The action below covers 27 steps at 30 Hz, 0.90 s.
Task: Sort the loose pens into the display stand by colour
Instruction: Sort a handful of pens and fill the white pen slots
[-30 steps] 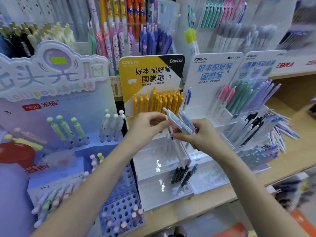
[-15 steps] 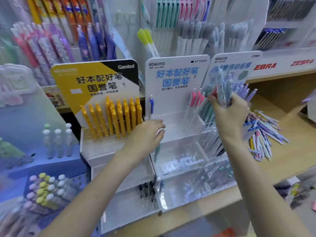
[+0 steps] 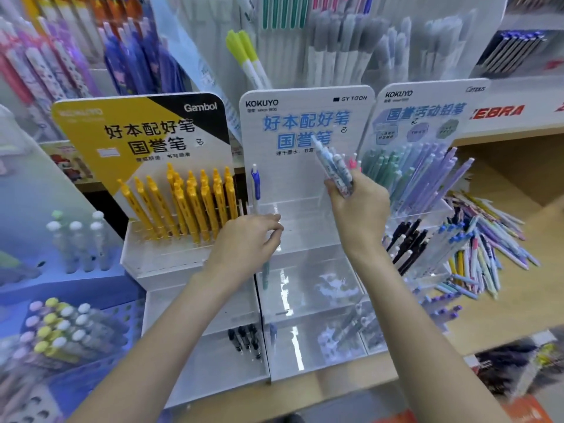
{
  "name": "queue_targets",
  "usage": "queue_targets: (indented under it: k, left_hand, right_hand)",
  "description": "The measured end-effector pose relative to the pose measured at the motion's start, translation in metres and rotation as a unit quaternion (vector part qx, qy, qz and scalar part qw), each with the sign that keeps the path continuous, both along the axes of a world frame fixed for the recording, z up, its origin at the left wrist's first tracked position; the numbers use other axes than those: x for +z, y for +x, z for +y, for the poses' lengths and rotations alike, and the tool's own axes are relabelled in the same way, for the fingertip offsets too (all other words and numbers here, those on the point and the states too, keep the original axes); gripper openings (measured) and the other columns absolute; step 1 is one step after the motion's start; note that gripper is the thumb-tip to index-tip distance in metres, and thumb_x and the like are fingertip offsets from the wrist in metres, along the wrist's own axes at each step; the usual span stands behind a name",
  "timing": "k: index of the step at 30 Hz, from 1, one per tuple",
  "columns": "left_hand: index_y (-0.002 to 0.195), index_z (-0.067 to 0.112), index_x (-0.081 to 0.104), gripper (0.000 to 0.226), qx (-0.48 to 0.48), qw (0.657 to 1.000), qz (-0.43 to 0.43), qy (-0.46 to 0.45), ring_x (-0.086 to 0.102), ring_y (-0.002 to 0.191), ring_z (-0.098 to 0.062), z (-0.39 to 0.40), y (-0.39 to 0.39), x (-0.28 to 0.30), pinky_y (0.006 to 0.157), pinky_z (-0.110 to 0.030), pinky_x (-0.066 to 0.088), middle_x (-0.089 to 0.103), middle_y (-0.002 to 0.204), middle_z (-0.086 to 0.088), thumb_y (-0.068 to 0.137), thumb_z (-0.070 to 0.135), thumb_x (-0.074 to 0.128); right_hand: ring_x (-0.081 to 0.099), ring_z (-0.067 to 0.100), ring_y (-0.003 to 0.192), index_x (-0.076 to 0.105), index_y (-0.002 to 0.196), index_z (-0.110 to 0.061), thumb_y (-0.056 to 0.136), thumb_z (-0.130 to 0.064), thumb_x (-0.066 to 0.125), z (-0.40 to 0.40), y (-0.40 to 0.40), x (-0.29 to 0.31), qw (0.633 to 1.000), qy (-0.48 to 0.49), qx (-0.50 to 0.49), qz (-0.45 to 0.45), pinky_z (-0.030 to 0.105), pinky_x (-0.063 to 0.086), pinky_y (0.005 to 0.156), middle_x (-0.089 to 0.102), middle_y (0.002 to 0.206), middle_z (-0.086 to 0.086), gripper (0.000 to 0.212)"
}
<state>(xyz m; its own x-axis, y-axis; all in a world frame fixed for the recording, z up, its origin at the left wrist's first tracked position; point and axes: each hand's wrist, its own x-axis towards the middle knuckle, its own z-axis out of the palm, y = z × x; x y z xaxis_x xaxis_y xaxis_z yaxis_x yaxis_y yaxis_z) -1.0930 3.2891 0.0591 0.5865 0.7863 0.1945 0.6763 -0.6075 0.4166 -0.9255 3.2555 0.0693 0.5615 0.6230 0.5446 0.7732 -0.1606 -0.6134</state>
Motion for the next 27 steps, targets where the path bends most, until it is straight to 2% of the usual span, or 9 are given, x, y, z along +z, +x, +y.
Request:
queue_targets:
  k: [2, 6, 12, 15, 17, 18, 20, 23, 27]
  left_hand:
    - [0.109, 0.019, 0.070, 0.025, -0.006, 1.000, -0.002, -0.002, 0.055, 0.117, -0.010, 0.002, 0.000, 0.000, 0.090, -0.027, 0.044, 0.058, 0.128, 0.009, 0.093, 0.023, 0.051]
    - [0.109, 0.021, 0.070, 0.025, -0.017, 1.000, -0.012, -0.003, 0.054, 0.117, -0.008, 0.004, -0.003, -0.002, 0.092, -0.026, 0.044, 0.057, 0.129, 0.009, 0.093, 0.023, 0.051]
    - [0.114, 0.021, 0.067, 0.027, -0.048, 0.999, -0.003, -0.021, 0.052, 0.120, -0.008, 0.006, -0.007, 0.000, 0.097, -0.026, 0.041, 0.055, 0.131, 0.009, 0.093, 0.022, 0.051]
    - [0.123, 0.021, 0.060, 0.031, -0.040, 0.992, -0.060, -0.104, 0.058, 0.110, -0.011, 0.007, -0.010, 0.008, 0.091, -0.021, 0.044, 0.060, 0.125, 0.006, 0.093, 0.024, 0.052]
    - [0.122, 0.019, 0.059, 0.031, -0.033, 0.950, -0.212, -0.227, 0.061, 0.101, -0.007, 0.003, -0.009, 0.020, 0.084, -0.016, 0.050, 0.065, 0.117, 0.003, 0.091, 0.024, 0.056]
    - [0.116, 0.018, 0.060, 0.028, -0.035, 0.912, -0.290, -0.288, 0.064, 0.097, -0.007, 0.000, -0.008, 0.028, 0.082, -0.018, 0.052, 0.067, 0.111, 0.001, 0.089, 0.024, 0.059]
    - [0.106, 0.016, 0.063, 0.021, -0.040, 0.848, -0.379, -0.368, 0.067, 0.089, -0.010, -0.006, -0.006, 0.039, 0.078, -0.019, 0.054, 0.069, 0.101, -0.001, 0.086, 0.021, 0.062]
    - [0.098, 0.009, 0.068, 0.018, -0.067, 0.813, -0.413, -0.406, 0.067, 0.086, -0.013, -0.008, -0.006, 0.045, 0.078, -0.018, 0.052, 0.071, 0.092, -0.002, 0.082, 0.016, 0.066]
    - [0.090, 0.011, 0.067, 0.029, -0.071, 0.800, -0.415, -0.426, 0.067, 0.086, -0.016, -0.008, -0.016, 0.042, 0.080, -0.023, 0.052, 0.071, 0.087, -0.003, 0.067, 0.028, 0.071]
  right_hand:
    - [0.059, 0.035, 0.074, 0.061, 0.093, -0.005, 0.091, -0.026, 0.057, 0.003, -0.006, 0.001, 0.994, -0.097, -0.038, -0.029, 0.035, 0.038, 0.060, 0.065, 0.081, 0.016, 0.021]
    - [0.060, 0.037, 0.081, 0.058, 0.098, -0.002, 0.094, -0.024, 0.052, 0.007, -0.014, 0.001, 0.987, -0.141, -0.073, -0.019, 0.035, 0.035, 0.062, 0.065, 0.087, 0.019, 0.022]
    - [0.060, 0.031, 0.073, 0.061, 0.088, -0.006, 0.091, -0.032, 0.058, 0.001, -0.011, 0.002, 0.991, -0.114, -0.067, 0.006, 0.032, 0.036, 0.059, 0.066, 0.077, 0.012, 0.026]
    - [0.054, 0.011, 0.050, 0.058, 0.072, -0.009, 0.084, -0.029, 0.068, -0.023, -0.011, 0.014, 0.988, -0.042, 0.060, 0.137, 0.023, 0.040, 0.050, 0.056, 0.056, 0.001, 0.025]
    - [0.040, 0.003, 0.038, 0.053, 0.064, -0.006, 0.082, -0.027, 0.070, -0.041, -0.019, 0.021, 0.960, -0.084, 0.162, 0.212, 0.015, 0.032, 0.042, 0.047, 0.049, -0.002, 0.032]
    - [0.035, 0.003, 0.036, 0.050, 0.061, -0.006, 0.081, -0.027, 0.071, -0.046, -0.023, 0.021, 0.950, -0.124, 0.191, 0.214, 0.015, 0.029, 0.042, 0.042, 0.047, -0.003, 0.035]
    - [0.030, 0.005, 0.037, 0.044, 0.056, -0.013, 0.079, -0.028, 0.073, -0.051, -0.030, 0.023, 0.943, -0.175, 0.208, 0.190, 0.021, 0.027, 0.044, 0.034, 0.046, -0.005, 0.040]
    - [0.033, 0.008, 0.040, 0.045, 0.063, -0.013, 0.084, -0.024, 0.068, -0.056, -0.040, 0.027, 0.919, -0.180, 0.260, 0.234, 0.028, 0.029, 0.044, 0.038, 0.053, 0.003, 0.032]
    - [0.035, 0.009, 0.041, 0.052, 0.079, -0.020, 0.093, -0.024, 0.054, -0.066, -0.050, 0.031, 0.867, -0.169, 0.335, 0.329, 0.022, 0.030, 0.037, 0.045, 0.057, 0.003, 0.015]
